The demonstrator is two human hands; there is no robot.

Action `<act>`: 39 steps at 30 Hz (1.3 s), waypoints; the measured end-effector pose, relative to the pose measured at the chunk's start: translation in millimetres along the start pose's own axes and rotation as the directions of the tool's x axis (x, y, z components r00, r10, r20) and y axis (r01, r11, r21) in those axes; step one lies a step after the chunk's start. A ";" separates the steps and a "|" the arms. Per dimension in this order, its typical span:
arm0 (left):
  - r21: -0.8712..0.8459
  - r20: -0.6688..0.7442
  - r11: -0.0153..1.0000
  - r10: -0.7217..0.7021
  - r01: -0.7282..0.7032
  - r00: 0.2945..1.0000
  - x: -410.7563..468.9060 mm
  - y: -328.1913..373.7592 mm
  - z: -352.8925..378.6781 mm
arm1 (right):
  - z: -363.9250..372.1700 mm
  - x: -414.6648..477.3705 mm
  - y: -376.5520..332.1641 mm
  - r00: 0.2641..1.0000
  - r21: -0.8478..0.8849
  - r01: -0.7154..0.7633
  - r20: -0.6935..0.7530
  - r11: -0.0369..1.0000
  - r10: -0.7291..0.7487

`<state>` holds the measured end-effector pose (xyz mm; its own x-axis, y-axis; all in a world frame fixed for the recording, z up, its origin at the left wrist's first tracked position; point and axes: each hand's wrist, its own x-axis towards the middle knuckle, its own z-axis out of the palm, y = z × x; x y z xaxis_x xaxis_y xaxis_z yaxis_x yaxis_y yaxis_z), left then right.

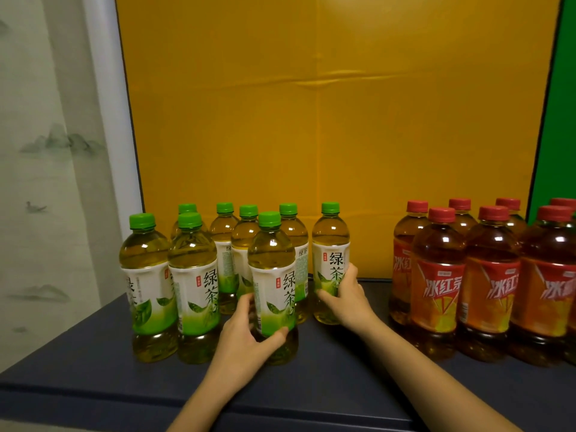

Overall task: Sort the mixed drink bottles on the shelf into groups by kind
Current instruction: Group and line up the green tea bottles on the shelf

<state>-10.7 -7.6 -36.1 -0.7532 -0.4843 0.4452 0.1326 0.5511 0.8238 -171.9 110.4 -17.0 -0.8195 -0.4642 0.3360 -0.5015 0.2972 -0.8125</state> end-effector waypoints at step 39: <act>0.284 -0.070 0.958 -0.027 0.046 0.997 50.4 23.7 47.3 | -55.1 -55.5 -4.9 0.962 0.438 0.017 0.240 0.899 -0.135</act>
<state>-76.1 13.2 -10.7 -0.7098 -0.5453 0.4460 -0.0903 0.6983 0.7101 -139.2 180.7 -5.4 -0.6540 -0.6862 0.3184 -0.3429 -0.1062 -0.9333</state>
